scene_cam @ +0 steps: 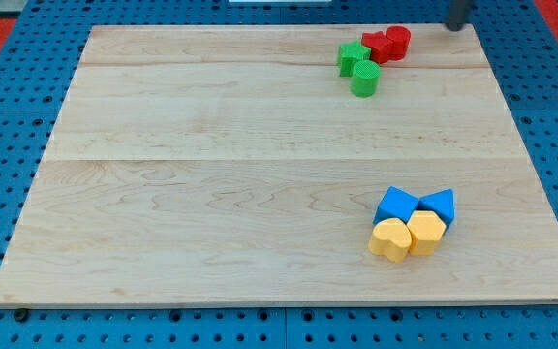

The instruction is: Place red star and green circle together at center of the board

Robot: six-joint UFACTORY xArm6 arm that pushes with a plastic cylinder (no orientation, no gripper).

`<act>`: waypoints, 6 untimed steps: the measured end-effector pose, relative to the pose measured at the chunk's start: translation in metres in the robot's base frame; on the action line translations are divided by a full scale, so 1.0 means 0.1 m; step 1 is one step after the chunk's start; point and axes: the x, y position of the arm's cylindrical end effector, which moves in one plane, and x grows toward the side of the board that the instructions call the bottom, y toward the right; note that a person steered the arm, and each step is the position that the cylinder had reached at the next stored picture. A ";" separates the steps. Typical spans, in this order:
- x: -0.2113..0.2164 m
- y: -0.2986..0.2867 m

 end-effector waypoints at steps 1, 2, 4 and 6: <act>0.09 -0.74; 0.52 -0.61; 1.15 -0.80; 1.48 -1.60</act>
